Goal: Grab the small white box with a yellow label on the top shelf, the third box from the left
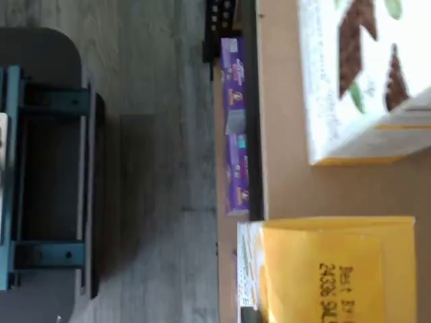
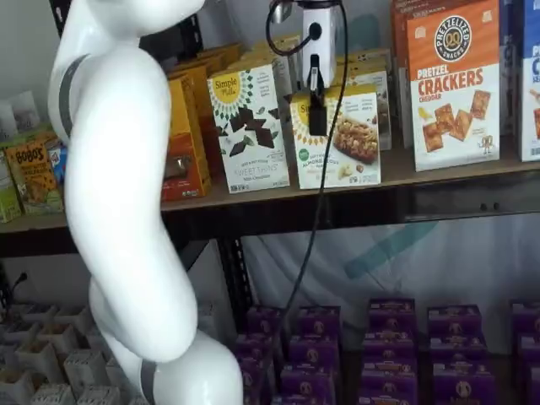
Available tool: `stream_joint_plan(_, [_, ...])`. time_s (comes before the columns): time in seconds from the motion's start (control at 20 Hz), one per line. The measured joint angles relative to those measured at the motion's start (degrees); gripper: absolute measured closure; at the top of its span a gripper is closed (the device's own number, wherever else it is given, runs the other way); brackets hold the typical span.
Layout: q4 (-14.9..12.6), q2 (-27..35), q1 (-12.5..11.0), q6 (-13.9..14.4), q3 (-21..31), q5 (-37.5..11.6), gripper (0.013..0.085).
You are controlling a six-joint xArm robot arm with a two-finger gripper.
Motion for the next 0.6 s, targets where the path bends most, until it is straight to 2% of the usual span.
stream_joint_plan(0.6, [0.23,-8.82,-1.52,-1.03,6.88,5.04,0.0650])
